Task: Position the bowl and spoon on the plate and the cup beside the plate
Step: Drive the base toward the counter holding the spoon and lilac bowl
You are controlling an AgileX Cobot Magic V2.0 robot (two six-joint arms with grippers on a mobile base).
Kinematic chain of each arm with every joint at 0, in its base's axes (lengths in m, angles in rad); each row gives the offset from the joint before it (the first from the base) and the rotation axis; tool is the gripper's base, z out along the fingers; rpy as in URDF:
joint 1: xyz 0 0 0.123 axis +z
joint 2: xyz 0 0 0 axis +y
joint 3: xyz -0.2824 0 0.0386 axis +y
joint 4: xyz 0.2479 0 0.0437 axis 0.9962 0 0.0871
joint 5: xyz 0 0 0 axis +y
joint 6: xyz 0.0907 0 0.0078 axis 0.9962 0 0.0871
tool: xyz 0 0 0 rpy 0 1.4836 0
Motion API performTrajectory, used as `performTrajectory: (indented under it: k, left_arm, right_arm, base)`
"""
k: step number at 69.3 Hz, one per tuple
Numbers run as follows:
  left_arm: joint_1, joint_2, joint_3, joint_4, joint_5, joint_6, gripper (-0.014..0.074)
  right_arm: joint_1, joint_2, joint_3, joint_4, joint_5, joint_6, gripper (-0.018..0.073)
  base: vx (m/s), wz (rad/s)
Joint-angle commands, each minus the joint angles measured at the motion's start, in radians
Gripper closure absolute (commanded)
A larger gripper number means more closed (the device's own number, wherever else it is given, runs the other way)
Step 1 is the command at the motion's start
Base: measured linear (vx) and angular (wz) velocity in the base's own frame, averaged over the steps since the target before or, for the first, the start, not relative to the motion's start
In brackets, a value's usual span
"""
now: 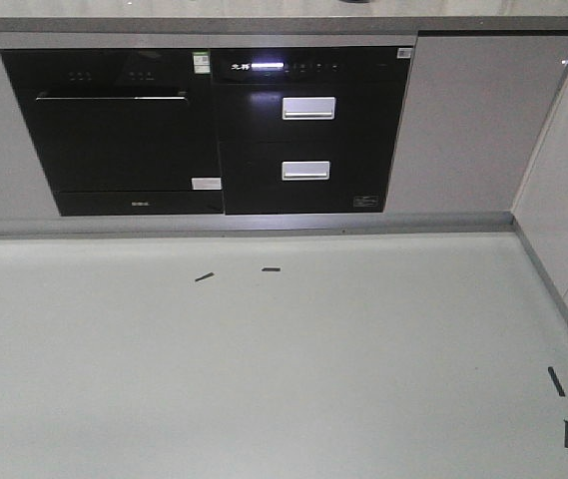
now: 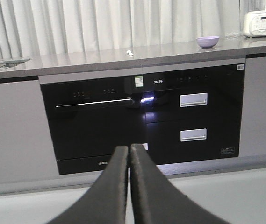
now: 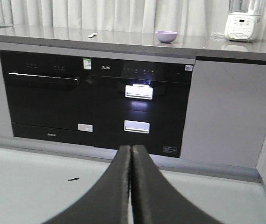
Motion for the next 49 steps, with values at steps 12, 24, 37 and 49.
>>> performTrajectory:
  k: [12, 24, 37, 49]
  left_arm:
    - [0.002, -0.015, -0.008, -0.006, -0.065, -0.001, 0.0603]
    - [0.002, -0.015, -0.008, -0.006, -0.065, -0.001, 0.0603]
    - [0.002, -0.015, -0.008, -0.006, -0.065, -0.001, 0.0603]
    - [0.002, -0.015, -0.008, -0.006, -0.065, -0.001, 0.0603]
  right_arm:
    - [-0.004, 0.019, 0.004, -0.007, -0.070, -0.001, 0.0565]
    - [-0.004, 0.019, 0.004, -0.007, -0.070, -0.001, 0.0565]
    - [-0.004, 0.019, 0.004, -0.007, -0.070, -0.001, 0.0565]
    - [-0.004, 0.019, 0.004, -0.007, -0.070, -0.001, 0.0565]
  base:
    - [0.17, -0.17]
    - [0.21, -0.11]
    - [0.25, -0.03]
    - [0.27, 0.02]
